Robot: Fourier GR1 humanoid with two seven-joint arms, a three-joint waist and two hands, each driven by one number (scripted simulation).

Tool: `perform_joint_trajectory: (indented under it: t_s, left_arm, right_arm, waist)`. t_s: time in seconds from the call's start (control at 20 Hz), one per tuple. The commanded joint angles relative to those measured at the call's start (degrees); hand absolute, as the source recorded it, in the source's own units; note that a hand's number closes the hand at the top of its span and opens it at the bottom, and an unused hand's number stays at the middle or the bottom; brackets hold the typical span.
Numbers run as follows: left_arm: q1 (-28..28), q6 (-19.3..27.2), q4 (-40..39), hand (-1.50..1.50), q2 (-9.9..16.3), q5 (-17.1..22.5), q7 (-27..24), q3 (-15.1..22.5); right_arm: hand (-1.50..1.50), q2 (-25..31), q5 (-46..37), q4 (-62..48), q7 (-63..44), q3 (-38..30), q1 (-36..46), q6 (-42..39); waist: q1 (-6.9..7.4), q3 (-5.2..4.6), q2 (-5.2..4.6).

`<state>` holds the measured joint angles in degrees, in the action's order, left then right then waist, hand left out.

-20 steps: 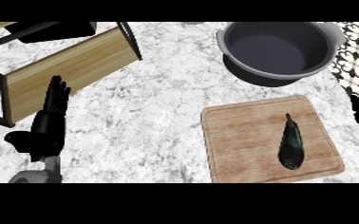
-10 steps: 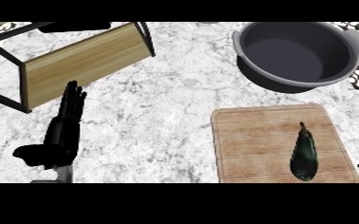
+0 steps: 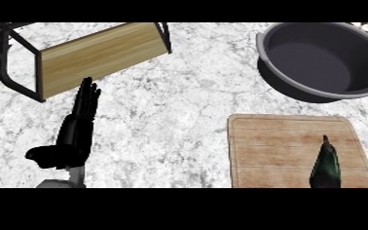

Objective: Pick the eggplant from the cutting board and place it in the pot

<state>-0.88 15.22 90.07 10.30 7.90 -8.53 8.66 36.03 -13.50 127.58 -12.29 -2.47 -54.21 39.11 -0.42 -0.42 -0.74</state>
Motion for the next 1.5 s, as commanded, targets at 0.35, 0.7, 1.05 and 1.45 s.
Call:
perform_joint_trajectory:
  t_s: [0.35, 0.7, 1.05, 1.45]
  left_arm:
    - [-2.92, 0.12, -0.47, 0.0, -1.75, -2.39, 3.03, 2.87]
    - [-1.64, 1.08, 2.18, 0.0, -2.35, -2.32, 3.87, 1.35]
    - [-0.2, 0.72, -3.9, 0.0, -4.86, -4.23, -2.0, 0.6]
    - [-3.45, -2.39, -3.6, 0.0, -4.24, -3.01, 0.88, -2.62]
  right_arm:
    - [-1.5, 7.85, -10.34, 10.01, -41.38, 4.84, 12.61, -14.64]
    - [-1.5, 4.19, -16.41, 3.42, -54.65, 12.93, 24.87, -22.76]
    - [-1.5, -1.19, -12.77, -7.65, -46.01, 11.34, 30.38, -26.67]
    - [-1.5, -6.85, -17.41, -13.89, -42.74, 10.67, 33.62, -28.99]
  waist:
    - [2.25, 0.29, 0.08]
    - [1.41, 0.35, 0.53]
    - [0.26, 0.41, 0.71]
    - [0.15, 0.42, 0.74]
